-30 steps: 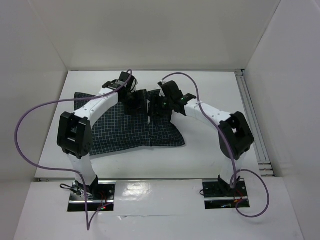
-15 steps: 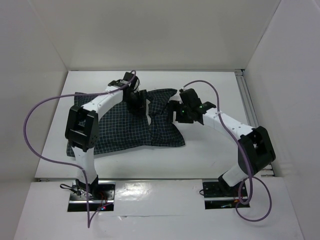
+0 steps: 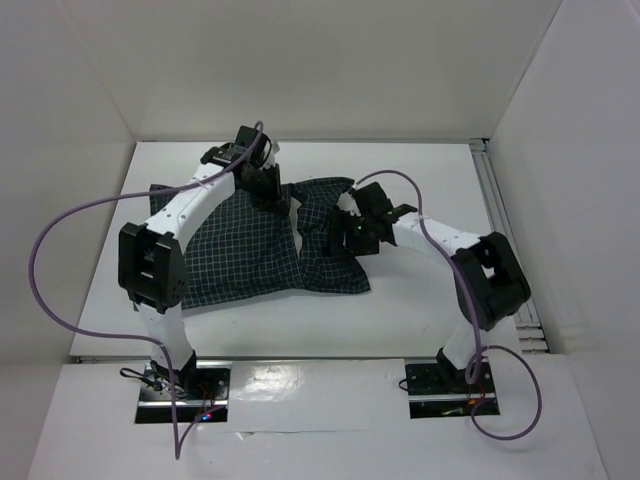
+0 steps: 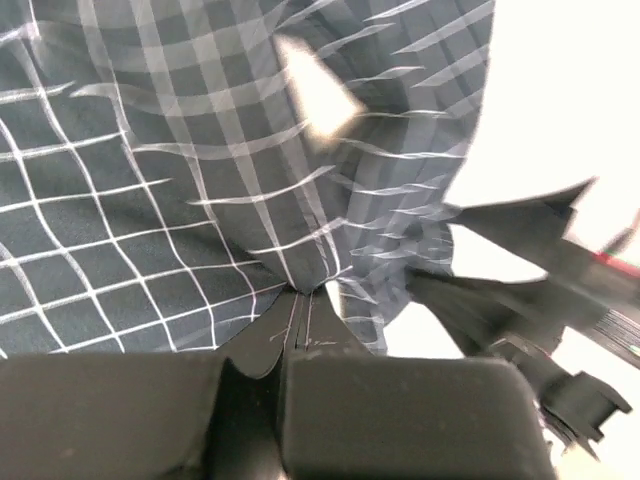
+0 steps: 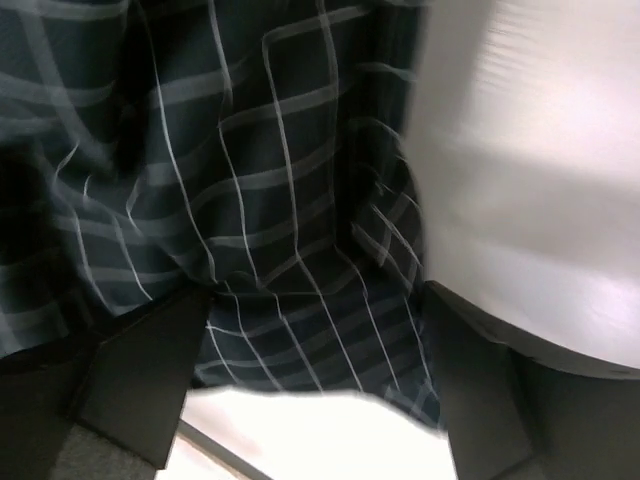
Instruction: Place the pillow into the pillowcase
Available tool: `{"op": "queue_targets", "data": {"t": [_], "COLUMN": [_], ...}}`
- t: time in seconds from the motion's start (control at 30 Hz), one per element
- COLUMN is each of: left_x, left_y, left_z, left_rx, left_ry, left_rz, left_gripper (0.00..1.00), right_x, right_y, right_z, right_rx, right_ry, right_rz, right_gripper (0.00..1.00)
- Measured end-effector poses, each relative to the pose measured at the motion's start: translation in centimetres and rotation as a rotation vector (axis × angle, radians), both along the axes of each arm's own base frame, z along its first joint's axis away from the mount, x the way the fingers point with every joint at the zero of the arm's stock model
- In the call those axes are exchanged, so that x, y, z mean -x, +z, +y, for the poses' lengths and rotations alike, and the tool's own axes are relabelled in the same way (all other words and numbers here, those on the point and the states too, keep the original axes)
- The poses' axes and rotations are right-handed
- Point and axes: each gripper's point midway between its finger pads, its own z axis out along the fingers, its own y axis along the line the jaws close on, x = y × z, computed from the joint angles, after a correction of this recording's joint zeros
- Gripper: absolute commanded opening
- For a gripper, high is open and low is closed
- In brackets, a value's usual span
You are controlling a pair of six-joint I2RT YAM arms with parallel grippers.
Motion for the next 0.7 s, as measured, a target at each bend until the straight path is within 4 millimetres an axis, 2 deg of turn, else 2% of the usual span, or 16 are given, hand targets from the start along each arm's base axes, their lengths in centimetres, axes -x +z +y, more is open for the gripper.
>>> {"op": "queue_targets", "data": {"t": [0.03,0.07,0.1,0.13,0.17,0.23,0.3,0.43,0.5,0.53,0.57,0.6,0.63,0.67,0.7], "left_x": [-0.1,-0.3,-0.4,-0.4,-0.6,-1.1,-2.3,-4.8,-4.8,-4.6,-4.5,-4.4,-4.2,-3.8,-3.4], "left_y": [0.9,1.8,2.2,2.6,2.8,2.9,2.8,3.9,4.8,5.1,5.3,5.4,5.3,5.0,4.8], "left_z": [-0.4,-0.8,-1.3,-1.9,-2.7,-4.5,-6.5,-10.4,-12.1,-12.5,-12.9,-13.3,-13.3,-13.2,-13.1], "left_rx": [0.017,0.029,0.036,0.045,0.058,0.085,0.116,0.181,0.216,0.226,0.233,0.240,0.245,0.245,0.245], "left_ry": [-0.012,-0.025,-0.044,-0.062,-0.082,-0.122,-0.160,-0.218,-0.253,-0.264,-0.275,-0.280,-0.285,-0.287,-0.289], "left_rz": [-0.012,-0.032,-0.043,-0.044,-0.049,-0.047,-0.052,-0.123,-0.153,-0.160,-0.168,-0.174,-0.168,-0.155,-0.141], "left_gripper": [0.00,0.00,0.00,0.00,0.00,0.00,0.00,0.00,0.00,0.16,0.24,0.36,0.48,0.65,0.71], "right_x": [-0.2,-0.2,-0.3,-0.3,-0.5,-1.0,-1.9,-3.8,-4.4,-4.6,-5.0,-5.3,-5.7,-6.2,-6.6], "right_y": [-0.6,-1.2,-1.7,-1.9,-1.9,-1.2,0.0,4.0,5.7,6.1,6.2,5.9,5.2,4.3,3.3], "right_z": [0.4,0.9,1.3,1.6,1.8,1.4,0.0,-4.4,-6.5,-7.4,-8.5,-9.4,-10.6,-11.8,-13.0], "right_rx": [-0.012,-0.024,-0.036,-0.056,-0.063,-0.066,-0.052,-0.017,0.003,0.017,0.029,0.040,0.056,0.075,0.096], "right_ry": [0.012,0.025,0.037,0.038,0.038,0.006,-0.052,-0.199,-0.268,-0.296,-0.328,-0.356,-0.389,-0.425,-0.459], "right_rz": [0.012,0.024,0.034,0.050,0.047,0.035,0.002,-0.107,-0.159,-0.170,-0.176,-0.169,-0.157,-0.138,-0.118], "right_gripper": [0.80,0.47,0.26,0.09,0.00,0.00,0.00,0.00,0.00,0.00,0.15,0.22,0.35,0.49,0.62]}}
